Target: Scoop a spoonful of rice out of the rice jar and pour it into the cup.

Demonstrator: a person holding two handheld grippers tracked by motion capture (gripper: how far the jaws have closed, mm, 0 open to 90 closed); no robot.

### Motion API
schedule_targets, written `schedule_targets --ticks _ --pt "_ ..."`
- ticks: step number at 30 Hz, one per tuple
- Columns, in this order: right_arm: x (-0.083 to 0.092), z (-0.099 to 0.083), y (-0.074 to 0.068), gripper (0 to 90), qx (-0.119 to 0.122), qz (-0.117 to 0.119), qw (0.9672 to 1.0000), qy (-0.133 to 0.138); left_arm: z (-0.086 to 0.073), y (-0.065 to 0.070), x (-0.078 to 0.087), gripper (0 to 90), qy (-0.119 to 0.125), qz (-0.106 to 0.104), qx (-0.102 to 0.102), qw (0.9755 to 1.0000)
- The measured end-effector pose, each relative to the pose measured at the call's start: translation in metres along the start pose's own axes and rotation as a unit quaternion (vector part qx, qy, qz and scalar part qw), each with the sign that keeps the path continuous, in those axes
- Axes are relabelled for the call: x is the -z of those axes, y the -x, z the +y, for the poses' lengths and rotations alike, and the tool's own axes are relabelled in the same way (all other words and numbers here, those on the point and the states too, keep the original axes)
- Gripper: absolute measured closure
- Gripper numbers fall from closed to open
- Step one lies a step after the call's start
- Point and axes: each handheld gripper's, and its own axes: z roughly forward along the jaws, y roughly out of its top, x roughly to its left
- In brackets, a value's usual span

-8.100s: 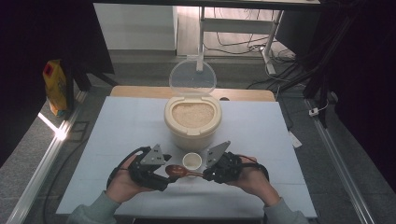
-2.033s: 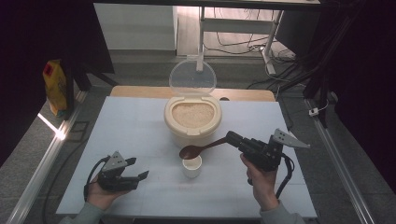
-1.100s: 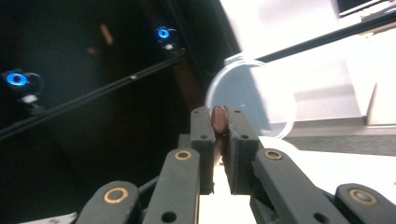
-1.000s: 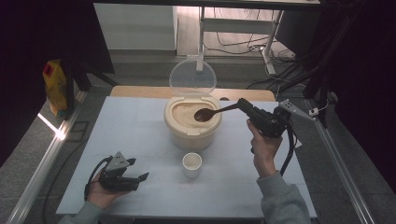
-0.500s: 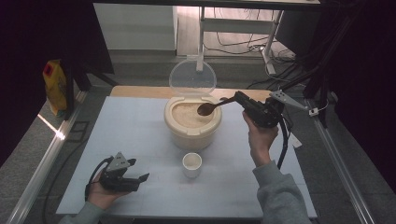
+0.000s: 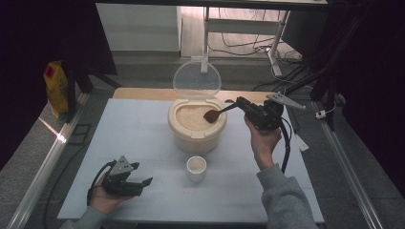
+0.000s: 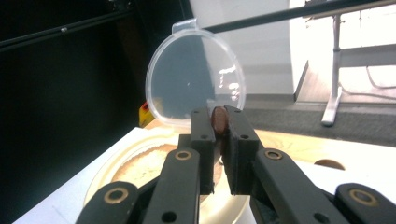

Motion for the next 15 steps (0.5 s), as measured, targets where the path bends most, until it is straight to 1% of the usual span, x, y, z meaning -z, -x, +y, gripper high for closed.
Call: schedule_targets --ticks 3,7,10,15 --pt "-0.005 -0.004 0.000 83.2 -0.023 0.008 0.9997 -0.009 0.000 0.000 0.000 23.5 -0.001 0.000 -0.001 1.0000" --pt "-0.011 -0.011 0.001 83.2 -0.053 0.019 0.9982 -0.019 0.000 0.000 0.000 23.5 0.001 0.001 0.000 1.0000" --pt "-0.014 -0.016 0.003 83.2 -0.080 0.022 0.9963 -0.021 -0.001 -0.001 0.000 23.6 0.000 0.001 0.000 1.0000" --pt "-0.014 -0.022 0.010 83.2 -0.116 0.024 0.9927 -0.022 0.000 0.000 0.000 23.5 0.000 0.001 0.000 1.0000"
